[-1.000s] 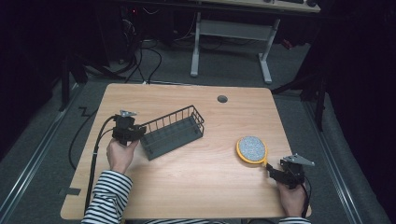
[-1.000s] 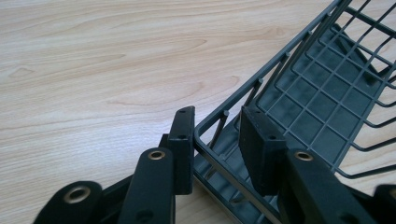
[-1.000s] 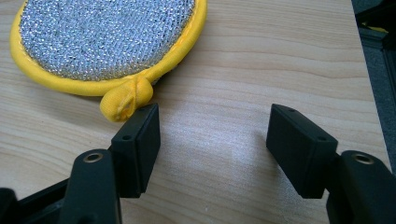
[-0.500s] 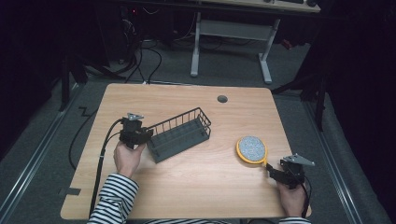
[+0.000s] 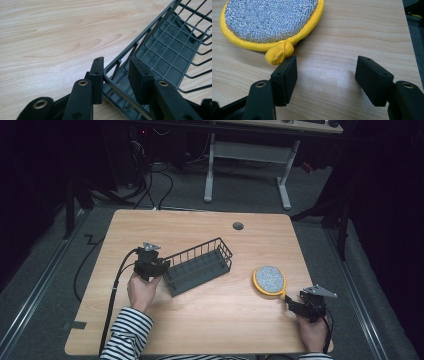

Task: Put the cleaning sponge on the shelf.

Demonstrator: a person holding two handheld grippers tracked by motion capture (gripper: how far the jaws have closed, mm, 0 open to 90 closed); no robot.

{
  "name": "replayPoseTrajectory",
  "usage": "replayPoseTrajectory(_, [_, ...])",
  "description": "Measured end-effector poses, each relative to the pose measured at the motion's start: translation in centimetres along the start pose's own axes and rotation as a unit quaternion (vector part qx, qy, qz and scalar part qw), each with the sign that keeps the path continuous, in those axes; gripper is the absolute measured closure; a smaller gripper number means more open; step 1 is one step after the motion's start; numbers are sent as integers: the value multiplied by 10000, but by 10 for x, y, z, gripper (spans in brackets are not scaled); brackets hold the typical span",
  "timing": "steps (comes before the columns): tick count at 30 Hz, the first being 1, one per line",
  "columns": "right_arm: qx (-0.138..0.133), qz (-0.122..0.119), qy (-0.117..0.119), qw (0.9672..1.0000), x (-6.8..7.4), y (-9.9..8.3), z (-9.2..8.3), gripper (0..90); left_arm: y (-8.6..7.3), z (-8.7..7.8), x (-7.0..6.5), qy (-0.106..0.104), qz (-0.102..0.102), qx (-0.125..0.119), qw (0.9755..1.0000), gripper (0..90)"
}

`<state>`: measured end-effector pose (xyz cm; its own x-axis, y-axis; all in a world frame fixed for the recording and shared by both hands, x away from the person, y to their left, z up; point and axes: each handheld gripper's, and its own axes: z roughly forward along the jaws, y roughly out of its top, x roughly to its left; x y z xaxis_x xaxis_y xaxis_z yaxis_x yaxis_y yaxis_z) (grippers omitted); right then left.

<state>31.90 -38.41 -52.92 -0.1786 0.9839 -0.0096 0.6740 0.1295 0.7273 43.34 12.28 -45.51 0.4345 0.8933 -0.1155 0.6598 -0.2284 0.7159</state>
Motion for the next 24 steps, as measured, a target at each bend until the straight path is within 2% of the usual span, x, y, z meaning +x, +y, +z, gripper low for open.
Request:
replayPoseTrajectory(4, [-1, 12, -3, 10000, 0, 0, 0, 347, 0, -1, -1, -5, 12, -4, 10000, 653])
replayPoseTrajectory(5, [1, 14, -5, 10000, 0, 0, 0, 348, 0, -1, 0, -45, 2, -6, 10000, 631])
replayPoseTrajectory(6, [1, 17, -5, 10000, 0, 0, 0, 348, 0, -2, 1, -161, -47, -24, 9999, 583])
replayPoseTrajectory(7, [-15, 16, -2, 10000, 0, 0, 0, 349, 0, -2, 1, -184, -63, -52, 9998, 519])
replayPoseTrajectory(9, [-5, 1, -14, 10000, 0, 0, 0, 348, -2, -5, 1, -169, -43, -176, 9997, 500])
replayPoseTrajectory(14, [-1, -9, -34, 10000, 1, 0, 0, 350, -6, -11, 7, -164, -70, -289, 9994, 405])
replayPoseTrajectory(17, [-1, -11, -41, 10000, 1, 0, 0, 350, -11, -17, 11, -199, -156, -369, 9990, 344])
replayPoseTrajectory(19, [0, -8, -42, 10000, 1, 0, 0, 350, -17, -25, 14, -255, -251, -542, 9979, 330])
replayPoseTrajectory(24, [0, -3, -42, 10000, 1, 0, 0, 350, -27, -43, 23, -330, -439, -769, 9955, 314])
